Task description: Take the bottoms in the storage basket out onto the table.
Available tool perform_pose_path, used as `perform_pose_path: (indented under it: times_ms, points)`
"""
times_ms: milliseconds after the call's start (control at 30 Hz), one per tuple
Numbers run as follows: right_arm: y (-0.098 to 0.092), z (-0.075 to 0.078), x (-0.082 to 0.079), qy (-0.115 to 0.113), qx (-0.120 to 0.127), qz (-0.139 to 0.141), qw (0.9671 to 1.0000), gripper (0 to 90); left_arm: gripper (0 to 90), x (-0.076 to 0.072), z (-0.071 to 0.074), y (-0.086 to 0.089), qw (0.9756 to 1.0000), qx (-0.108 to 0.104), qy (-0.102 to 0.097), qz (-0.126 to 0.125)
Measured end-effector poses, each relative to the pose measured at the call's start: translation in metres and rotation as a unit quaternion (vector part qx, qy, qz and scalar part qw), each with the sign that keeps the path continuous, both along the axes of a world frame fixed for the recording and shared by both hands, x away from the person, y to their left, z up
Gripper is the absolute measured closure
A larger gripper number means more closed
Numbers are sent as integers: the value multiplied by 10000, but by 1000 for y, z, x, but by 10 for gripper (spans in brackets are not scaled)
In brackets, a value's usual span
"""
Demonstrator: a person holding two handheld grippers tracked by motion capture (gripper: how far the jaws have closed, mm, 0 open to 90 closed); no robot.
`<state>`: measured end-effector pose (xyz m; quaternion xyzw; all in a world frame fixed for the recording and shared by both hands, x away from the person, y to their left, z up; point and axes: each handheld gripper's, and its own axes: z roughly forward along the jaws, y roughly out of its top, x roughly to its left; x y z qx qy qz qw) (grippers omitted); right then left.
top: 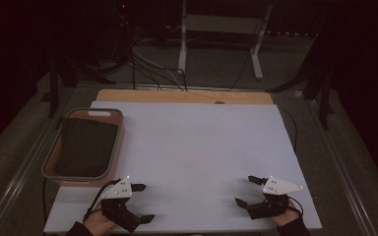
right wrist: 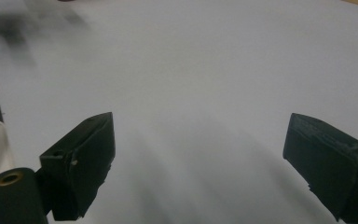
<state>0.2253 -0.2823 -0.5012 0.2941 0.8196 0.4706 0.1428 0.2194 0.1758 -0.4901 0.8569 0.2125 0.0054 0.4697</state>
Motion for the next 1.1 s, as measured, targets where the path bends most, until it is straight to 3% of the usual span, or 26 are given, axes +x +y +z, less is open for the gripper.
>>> perform_pose_path:
  times_ms: [367,600,1100]
  points:
    - [0,5,-1,-44,82,-28,10000,94,2,-2,12,-9,9995,65,225,-215]
    - [1,6,-1,-66,92,-22,9999,94,2,0,21,-10,9997,167,72,-186]
    - [3,9,-2,-127,130,-29,9998,94,2,7,45,-8,9993,285,33,-228]
